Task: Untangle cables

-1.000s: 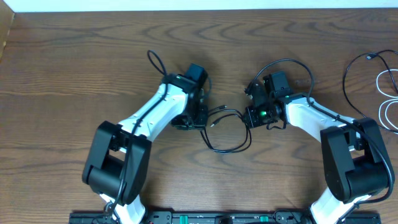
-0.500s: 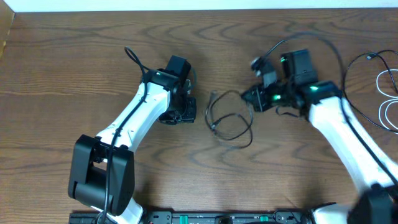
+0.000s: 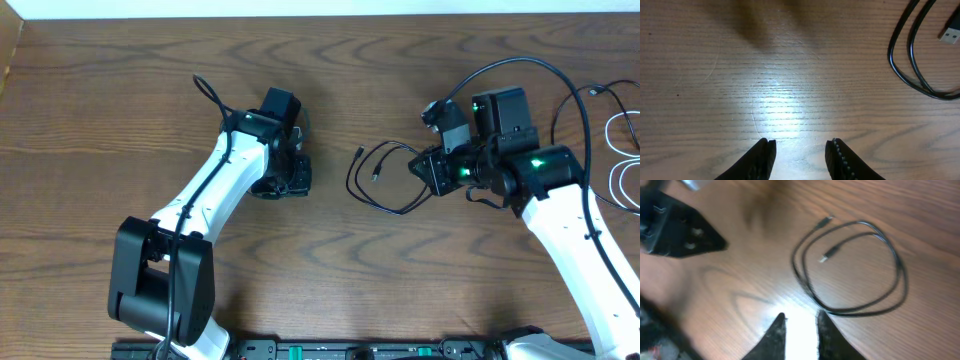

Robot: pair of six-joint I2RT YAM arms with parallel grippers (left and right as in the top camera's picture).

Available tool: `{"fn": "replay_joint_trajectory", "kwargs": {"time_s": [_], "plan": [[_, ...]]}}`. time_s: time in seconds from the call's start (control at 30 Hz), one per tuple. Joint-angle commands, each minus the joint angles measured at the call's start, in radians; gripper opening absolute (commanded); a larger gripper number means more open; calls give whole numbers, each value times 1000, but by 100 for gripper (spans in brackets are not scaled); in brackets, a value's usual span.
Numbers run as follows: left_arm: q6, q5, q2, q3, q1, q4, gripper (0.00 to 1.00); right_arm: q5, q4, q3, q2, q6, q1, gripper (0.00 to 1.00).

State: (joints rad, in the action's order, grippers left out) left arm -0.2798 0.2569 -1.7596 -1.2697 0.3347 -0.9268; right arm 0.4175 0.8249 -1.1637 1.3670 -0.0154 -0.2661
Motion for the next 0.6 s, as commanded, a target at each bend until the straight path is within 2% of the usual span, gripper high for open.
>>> {"fn": "replay_joint_trajectory", "kwargs": {"time_s": [0.0, 0.07, 0.13, 0.27, 0.57], "plan": [[17, 25, 15, 5, -4, -3, 38, -134, 14, 3, 41, -8, -3, 20], [17, 51, 15, 5, -4, 5, 42, -135, 13, 5, 69, 8, -3, 29], [17, 76, 15, 5, -2, 47, 52, -136, 5, 6, 142, 46, -3, 36], [17, 76, 15, 5, -2, 55, 55, -151, -1, 6, 241, 78, -3, 37], [17, 75, 15, 6, -2, 44, 55, -269, -20, 6, 417, 256, -3, 39]]}}
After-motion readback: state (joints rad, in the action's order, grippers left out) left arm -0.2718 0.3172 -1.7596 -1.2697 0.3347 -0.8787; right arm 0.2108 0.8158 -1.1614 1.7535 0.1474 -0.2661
